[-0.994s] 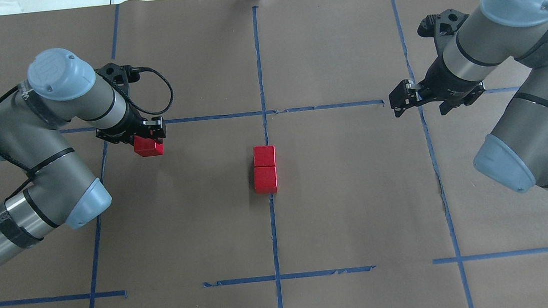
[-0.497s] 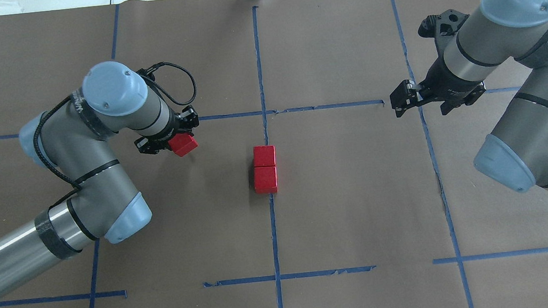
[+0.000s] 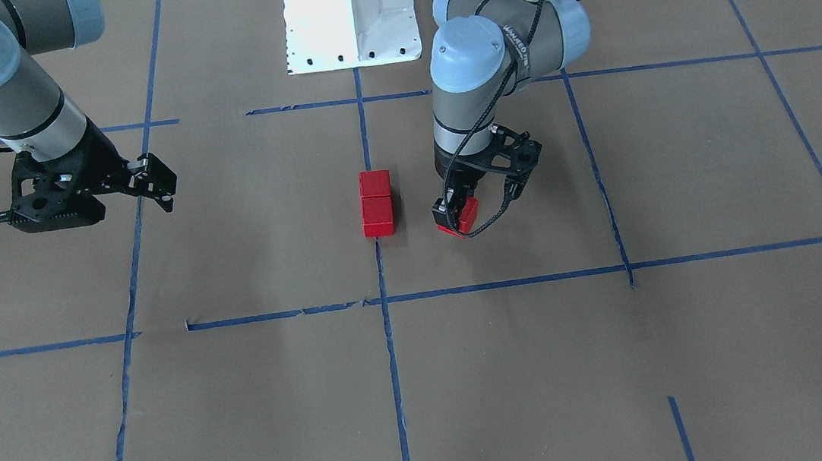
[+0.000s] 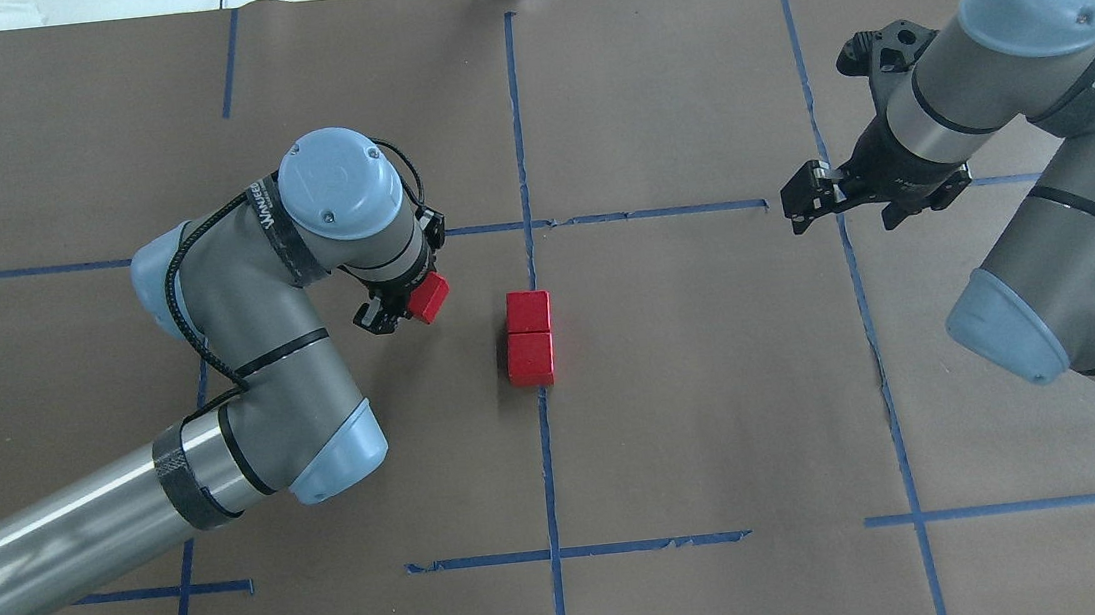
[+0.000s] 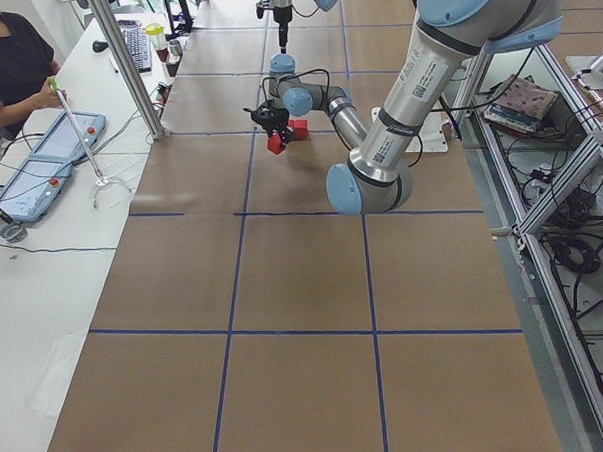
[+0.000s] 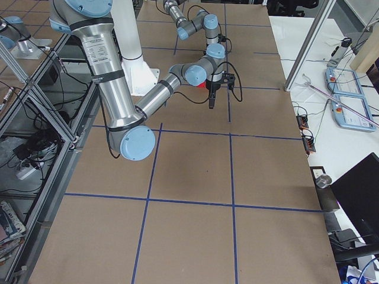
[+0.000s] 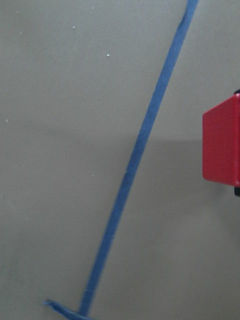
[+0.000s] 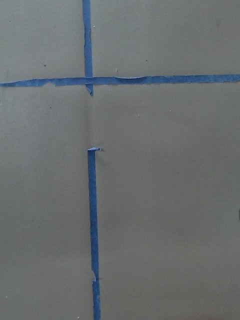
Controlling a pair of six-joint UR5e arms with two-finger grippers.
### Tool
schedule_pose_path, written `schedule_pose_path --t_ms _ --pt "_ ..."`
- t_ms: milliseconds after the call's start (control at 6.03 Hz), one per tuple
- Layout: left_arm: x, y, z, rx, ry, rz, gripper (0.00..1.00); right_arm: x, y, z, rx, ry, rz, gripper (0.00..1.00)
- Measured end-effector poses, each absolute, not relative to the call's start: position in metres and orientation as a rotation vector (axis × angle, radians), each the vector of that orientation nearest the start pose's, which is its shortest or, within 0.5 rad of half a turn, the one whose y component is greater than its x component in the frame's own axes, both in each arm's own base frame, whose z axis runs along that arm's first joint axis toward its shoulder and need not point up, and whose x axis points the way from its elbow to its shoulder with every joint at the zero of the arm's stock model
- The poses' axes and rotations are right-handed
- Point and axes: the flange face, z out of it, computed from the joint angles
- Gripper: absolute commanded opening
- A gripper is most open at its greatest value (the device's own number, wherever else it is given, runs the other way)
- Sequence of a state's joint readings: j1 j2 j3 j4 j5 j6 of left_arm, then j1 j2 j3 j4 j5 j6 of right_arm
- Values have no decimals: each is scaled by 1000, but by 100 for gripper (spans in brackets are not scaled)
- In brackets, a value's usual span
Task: Form red blocks into L shape at center
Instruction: 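Carry the red cube with the left gripper toward the two-cube column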
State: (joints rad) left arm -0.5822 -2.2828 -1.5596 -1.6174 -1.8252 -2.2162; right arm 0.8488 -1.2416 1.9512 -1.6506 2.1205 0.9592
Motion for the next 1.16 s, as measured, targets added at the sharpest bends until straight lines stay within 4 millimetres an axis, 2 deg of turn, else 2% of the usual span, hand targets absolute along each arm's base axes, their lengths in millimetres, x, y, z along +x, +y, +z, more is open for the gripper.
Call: schedule_pose_path --t_ms 331,663,1160 --pt "547 -480 236 -377 748 -1208 0 -313 -477 319 11 -810 55 100" --pt "553 -476 227 -504 779 -1313 0 -314 -477 319 9 -811 57 100" --pt "571 -481 226 -579 783 -1419 0 -314 -476 318 9 -813 56 100"
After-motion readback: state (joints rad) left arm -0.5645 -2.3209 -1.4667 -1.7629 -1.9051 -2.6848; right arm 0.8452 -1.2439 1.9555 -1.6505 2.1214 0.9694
